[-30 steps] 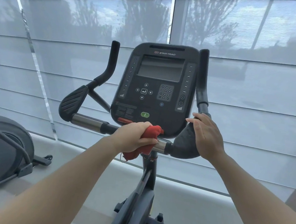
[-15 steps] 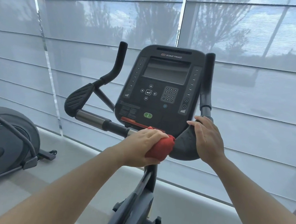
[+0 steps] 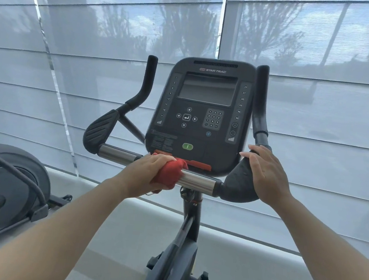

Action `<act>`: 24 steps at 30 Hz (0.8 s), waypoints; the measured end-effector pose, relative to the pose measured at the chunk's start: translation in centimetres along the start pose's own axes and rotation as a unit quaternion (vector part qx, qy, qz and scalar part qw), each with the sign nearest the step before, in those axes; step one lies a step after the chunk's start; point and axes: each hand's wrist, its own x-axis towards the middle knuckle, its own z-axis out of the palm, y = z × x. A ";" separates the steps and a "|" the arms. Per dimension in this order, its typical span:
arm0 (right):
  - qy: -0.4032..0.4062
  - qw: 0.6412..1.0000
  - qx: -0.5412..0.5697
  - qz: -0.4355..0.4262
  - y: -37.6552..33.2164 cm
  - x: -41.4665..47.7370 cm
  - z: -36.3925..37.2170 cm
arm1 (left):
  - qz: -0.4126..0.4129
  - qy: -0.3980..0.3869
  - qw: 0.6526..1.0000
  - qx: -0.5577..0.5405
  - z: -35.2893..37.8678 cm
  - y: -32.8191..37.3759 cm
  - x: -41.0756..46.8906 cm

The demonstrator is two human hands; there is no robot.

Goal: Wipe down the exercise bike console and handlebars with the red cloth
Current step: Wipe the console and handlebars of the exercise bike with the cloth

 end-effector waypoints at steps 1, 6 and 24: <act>0.001 1.000 0.000 0.000 0.0 0.0 0.0 | -0.010 0.001 1.000 0.001 -0.2 -0.5 -0.1; 0.013 1.000 0.013 -0.001 0.1 0.1 0.1 | -0.072 -0.004 0.995 0.062 -1.9 -3.4 -1.0; -0.028 0.999 0.031 -0.016 0.2 0.0 -0.3 | -0.179 0.053 0.962 -0.198 0.1 6.1 -0.7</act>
